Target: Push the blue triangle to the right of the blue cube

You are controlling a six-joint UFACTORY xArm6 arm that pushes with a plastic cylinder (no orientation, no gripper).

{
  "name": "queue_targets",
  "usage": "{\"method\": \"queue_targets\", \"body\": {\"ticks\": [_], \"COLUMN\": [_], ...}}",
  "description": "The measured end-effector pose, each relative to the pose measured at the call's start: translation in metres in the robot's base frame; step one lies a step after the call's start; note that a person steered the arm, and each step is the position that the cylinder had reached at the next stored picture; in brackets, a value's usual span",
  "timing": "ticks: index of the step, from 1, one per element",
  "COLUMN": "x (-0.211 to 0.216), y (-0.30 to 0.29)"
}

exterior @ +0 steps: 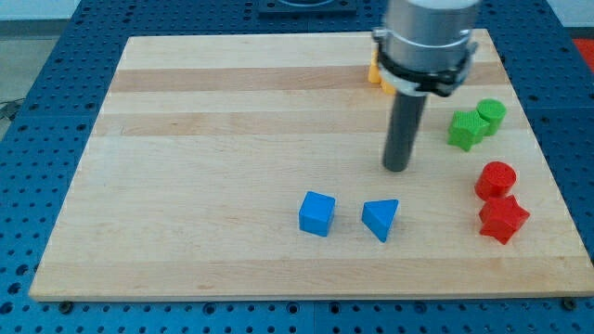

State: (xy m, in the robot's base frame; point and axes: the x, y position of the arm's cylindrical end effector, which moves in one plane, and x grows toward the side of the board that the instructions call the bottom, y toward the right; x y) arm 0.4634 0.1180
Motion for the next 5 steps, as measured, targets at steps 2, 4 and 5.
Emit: {"method": "queue_targets", "body": {"ticks": [2,4,5], "x": [0.03,0.048,0.054], "y": [0.001,0.001,0.001]}}
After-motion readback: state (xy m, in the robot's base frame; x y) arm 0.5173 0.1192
